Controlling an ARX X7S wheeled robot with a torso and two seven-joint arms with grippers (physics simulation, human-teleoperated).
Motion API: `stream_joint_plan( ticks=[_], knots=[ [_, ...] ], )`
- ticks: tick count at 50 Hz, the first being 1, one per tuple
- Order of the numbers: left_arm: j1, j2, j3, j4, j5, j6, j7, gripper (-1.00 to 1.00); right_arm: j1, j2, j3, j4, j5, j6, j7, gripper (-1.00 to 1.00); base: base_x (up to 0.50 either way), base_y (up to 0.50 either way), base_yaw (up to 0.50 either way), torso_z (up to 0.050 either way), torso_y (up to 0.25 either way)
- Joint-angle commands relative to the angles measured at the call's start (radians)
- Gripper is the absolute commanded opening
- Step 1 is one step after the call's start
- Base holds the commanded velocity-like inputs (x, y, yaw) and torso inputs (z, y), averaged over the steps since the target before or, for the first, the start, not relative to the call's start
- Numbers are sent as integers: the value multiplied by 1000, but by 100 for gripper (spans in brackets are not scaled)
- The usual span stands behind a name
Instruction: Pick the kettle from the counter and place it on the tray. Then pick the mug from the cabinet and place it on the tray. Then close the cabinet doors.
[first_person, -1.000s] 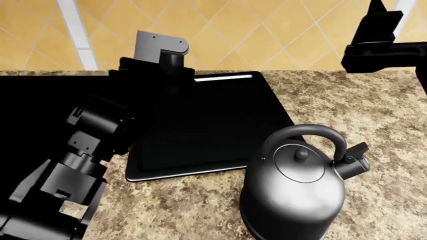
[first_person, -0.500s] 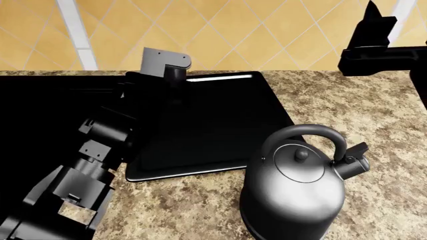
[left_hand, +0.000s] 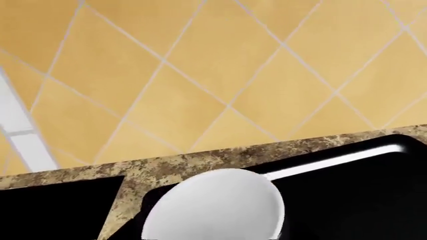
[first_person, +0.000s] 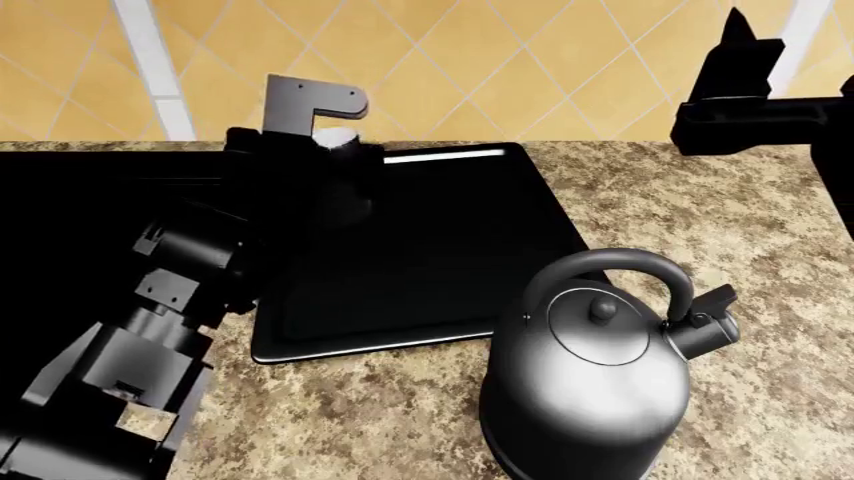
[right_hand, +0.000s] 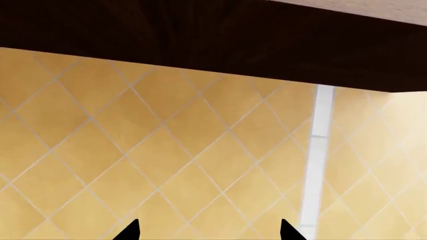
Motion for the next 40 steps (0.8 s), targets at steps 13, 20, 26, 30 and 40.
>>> stream_joint_plan(
  ticks=[13, 20, 26, 30, 40],
  knots=[
    [-88, -98, -58, 288, -99, -163, -63, 100, 5, 2, -9, -5, 9, -6, 9, 100, 0, 0, 0, 0, 0],
    [-130, -163, -90, 488, -172, -254, -88, 100, -5, 6, -6, -14, 13, -12, 9, 100, 0, 0, 0, 0, 0],
    [-180, -249, -129, 702, -338, -400, -42, 100, -18, 13, -1, -25, 18, -19, 10, 100, 0, 0, 0, 0, 0],
    [-215, -297, -170, 795, -449, -481, -37, 100, -21, 18, 3, -33, 29, -23, 17, 100, 0, 0, 0, 0, 0],
    [-270, -386, -219, 912, -630, -586, 21, 100, -42, 23, 8, -41, 18, -33, 5, 100, 0, 0, 0, 0, 0]
  ],
)
